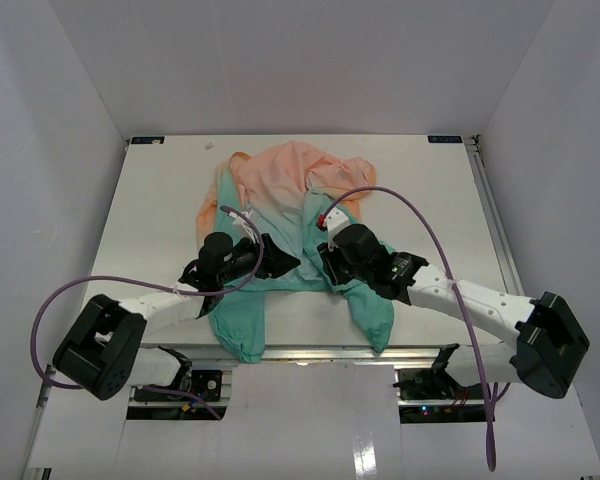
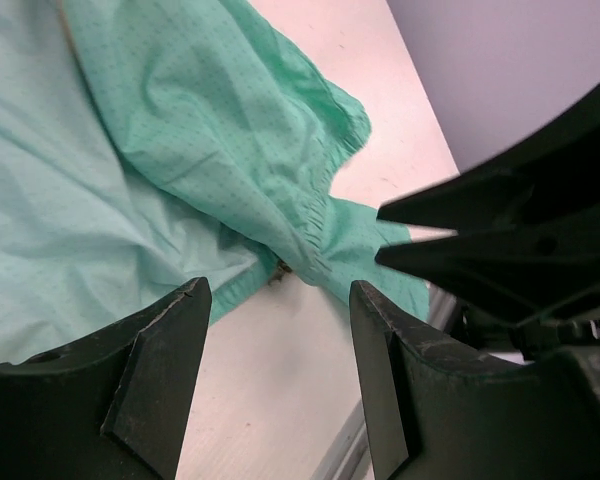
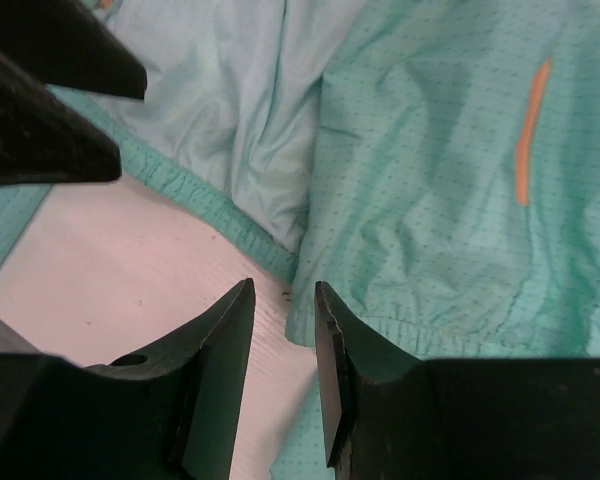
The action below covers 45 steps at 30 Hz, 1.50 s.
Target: Zip up the jacket
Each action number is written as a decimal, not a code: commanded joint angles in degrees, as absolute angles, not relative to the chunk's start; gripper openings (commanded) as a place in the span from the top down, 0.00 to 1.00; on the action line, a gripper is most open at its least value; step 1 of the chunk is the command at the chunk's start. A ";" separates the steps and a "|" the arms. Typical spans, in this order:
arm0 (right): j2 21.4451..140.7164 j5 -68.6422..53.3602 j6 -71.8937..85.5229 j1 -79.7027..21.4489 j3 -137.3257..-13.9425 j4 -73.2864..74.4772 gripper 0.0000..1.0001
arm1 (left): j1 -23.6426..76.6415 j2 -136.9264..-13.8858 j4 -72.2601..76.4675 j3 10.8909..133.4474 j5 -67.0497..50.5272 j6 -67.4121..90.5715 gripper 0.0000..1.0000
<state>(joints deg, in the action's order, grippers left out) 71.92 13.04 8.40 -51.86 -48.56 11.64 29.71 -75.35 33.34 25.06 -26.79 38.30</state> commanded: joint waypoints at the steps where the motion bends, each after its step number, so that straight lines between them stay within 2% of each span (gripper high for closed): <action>1: 76.91 8.97 6.63 -53.85 -50.40 9.58 0.64 | 29.62 -69.32 27.19 25.25 -15.59 36.99 0.32; 5: 81.12 8.67 6.95 -55.49 -51.08 9.90 0.65 | 29.62 -63.78 24.14 23.76 -8.11 36.85 0.31; 10: 84.52 13.29 7.85 -55.79 -51.06 11.22 0.66 | 29.69 -57.27 24.12 21.35 -4.52 37.00 0.31; 14: 86.47 20.70 8.37 -55.72 -51.29 12.44 0.67 | 29.71 -57.45 24.24 21.25 -4.76 37.07 0.30; 26: 88.95 27.75 9.50 -55.11 -50.81 13.36 0.67 | 29.71 -59.85 24.51 22.15 -6.41 37.10 0.30; 45: 90.88 23.47 10.25 -52.29 -49.66 13.39 0.69 | 29.71 -60.38 24.46 22.35 -7.32 37.18 0.29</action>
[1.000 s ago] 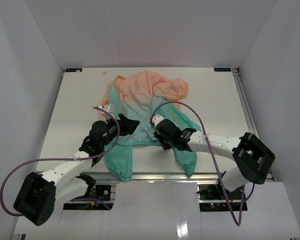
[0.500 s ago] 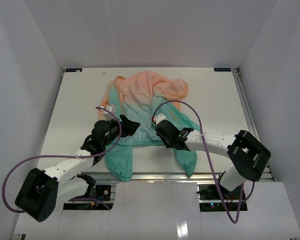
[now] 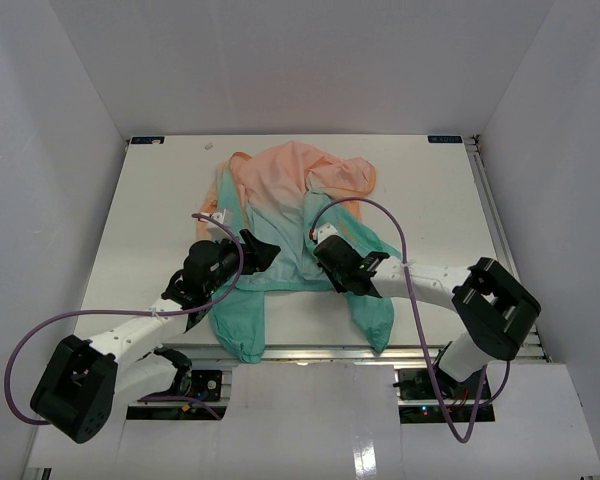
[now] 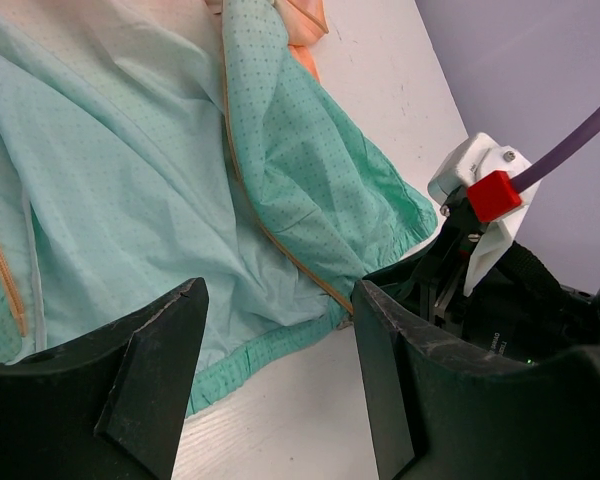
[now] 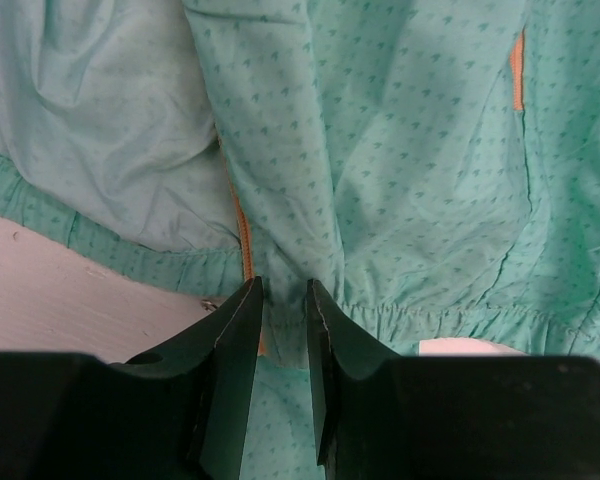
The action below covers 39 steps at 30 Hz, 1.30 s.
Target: Zip up the jacket
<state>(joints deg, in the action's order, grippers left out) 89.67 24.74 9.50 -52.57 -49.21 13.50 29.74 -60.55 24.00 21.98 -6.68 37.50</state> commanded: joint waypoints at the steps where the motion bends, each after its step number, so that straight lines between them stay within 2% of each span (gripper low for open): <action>1: 91.09 22.92 10.20 -52.29 -49.66 13.47 0.69 | 29.71 -60.37 24.51 22.41 -7.38 37.18 0.30; 5: 92.32 21.97 10.31 -52.29 -50.10 14.53 0.70 | 29.71 -60.23 24.43 22.38 -7.29 37.18 0.29; 13: 91.75 21.09 10.28 -52.21 -52.04 15.56 0.92 | 29.71 -60.21 24.96 22.24 -7.74 37.18 0.29; 21: 87.80 15.58 10.09 -52.22 -56.15 15.31 0.92 | 29.71 -62.28 28.56 21.63 -12.55 37.95 0.30; 29: 82.92 12.51 11.87 -50.90 -51.83 9.56 0.92 | 29.54 -67.28 33.98 21.92 -20.69 40.97 0.31; 39: 74.16 -0.82 14.84 -49.66 -44.00 -3.55 0.92 | 29.36 -78.65 54.65 19.63 -37.47 47.80 0.34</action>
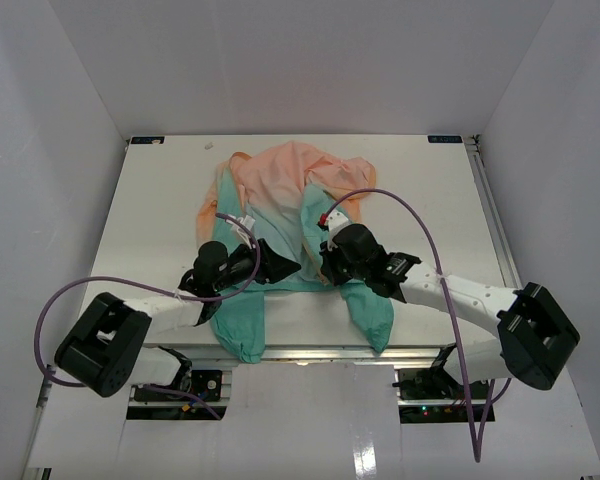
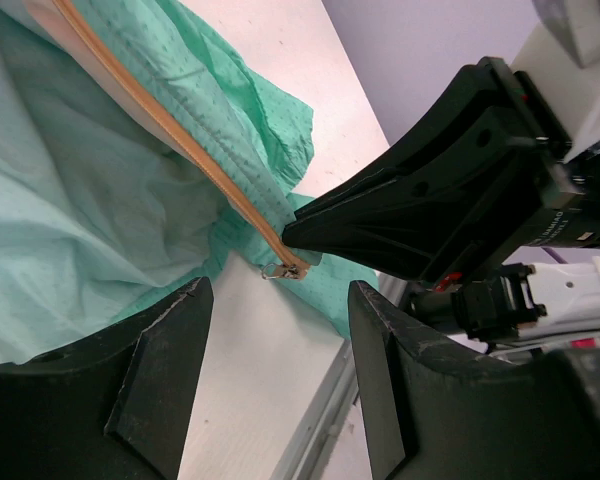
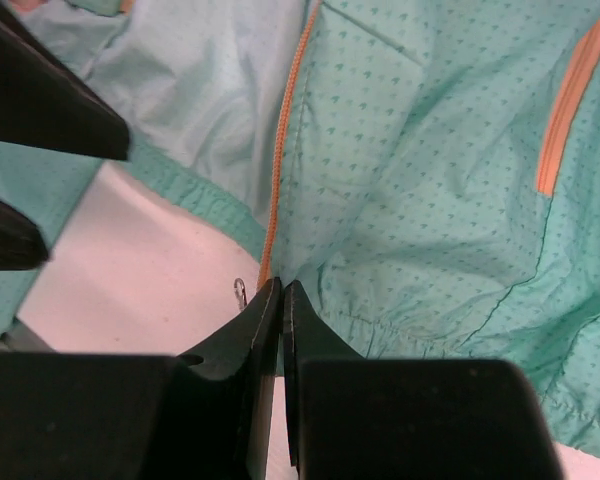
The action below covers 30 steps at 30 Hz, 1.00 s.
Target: Zip up the jacket
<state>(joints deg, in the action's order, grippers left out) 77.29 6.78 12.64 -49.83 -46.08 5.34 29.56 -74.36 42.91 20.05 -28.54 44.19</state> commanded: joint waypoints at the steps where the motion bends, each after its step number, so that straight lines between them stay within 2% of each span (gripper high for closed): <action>1: 73.62 -1.97 15.13 -49.66 -43.52 -4.64 0.92 | 29.36 -79.77 55.99 19.94 -38.40 48.03 0.34; 14: 72.94 -8.36 16.53 -49.48 -40.06 -10.65 0.92 | 29.89 -85.75 53.37 24.19 -38.53 45.81 0.36; 20: 72.86 -9.02 16.56 -49.54 -39.53 -11.36 0.91 | 30.38 -87.91 53.82 25.28 -39.73 46.14 0.44; 30: 73.11 -10.02 16.29 -49.57 -38.97 -11.95 0.89 | 30.44 -89.78 54.79 26.11 -41.60 47.12 0.43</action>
<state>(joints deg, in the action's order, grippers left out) 73.88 -8.43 16.12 -49.56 -38.84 -8.89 30.13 -88.99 52.77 24.46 -39.22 46.88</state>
